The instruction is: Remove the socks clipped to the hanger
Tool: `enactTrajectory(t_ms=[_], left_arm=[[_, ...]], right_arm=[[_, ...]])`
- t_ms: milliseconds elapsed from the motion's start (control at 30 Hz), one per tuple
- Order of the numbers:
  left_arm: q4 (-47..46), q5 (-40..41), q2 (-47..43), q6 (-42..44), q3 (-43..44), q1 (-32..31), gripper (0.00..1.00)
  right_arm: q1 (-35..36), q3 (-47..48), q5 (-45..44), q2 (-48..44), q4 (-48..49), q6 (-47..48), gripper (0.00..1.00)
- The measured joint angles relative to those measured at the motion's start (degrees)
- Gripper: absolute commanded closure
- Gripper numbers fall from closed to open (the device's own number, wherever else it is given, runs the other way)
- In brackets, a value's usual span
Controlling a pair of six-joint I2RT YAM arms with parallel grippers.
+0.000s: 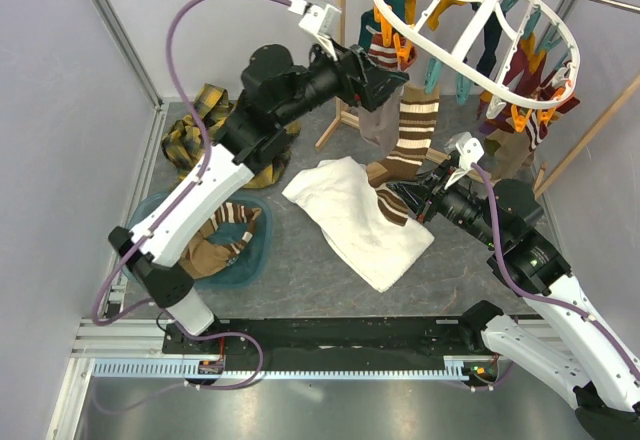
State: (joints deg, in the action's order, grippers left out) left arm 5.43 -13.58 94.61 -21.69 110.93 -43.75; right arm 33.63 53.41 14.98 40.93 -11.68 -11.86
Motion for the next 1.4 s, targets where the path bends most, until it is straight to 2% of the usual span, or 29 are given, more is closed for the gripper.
enactTrajectory(t_ms=[267,600,867,1200,1300,1400], left_arm=[[-2.1,-0.4,-2.4,0.0,1.8,-0.5,0.11],[-0.6,-3.0,8.4,-0.1,11.9,-1.3,0.14],[1.0,-1.9,13.0,0.0,15.5,-1.3,0.14],[1.3,-2.4,16.0,0.0,17.7,-1.3,0.25],[1.2,-2.5,16.2,0.0,17.8,-1.3,0.32],[1.2,-2.7,16.4,0.0,18.1,-1.3,0.35]], right_arm=[[0.0,0.0,0.0,0.0,0.0,-0.4,0.96],[0.0,0.0,0.0,0.0,-0.1,-0.3,0.96],[0.0,0.3,-0.3,-0.6,-1.2,0.1,0.96],[0.0,0.3,-0.9,-1.6,-1.3,0.1,0.96],[0.0,0.3,-0.9,-1.5,-1.3,0.1,0.96],[0.0,0.3,-0.9,-1.4,-1.3,0.1,0.96]])
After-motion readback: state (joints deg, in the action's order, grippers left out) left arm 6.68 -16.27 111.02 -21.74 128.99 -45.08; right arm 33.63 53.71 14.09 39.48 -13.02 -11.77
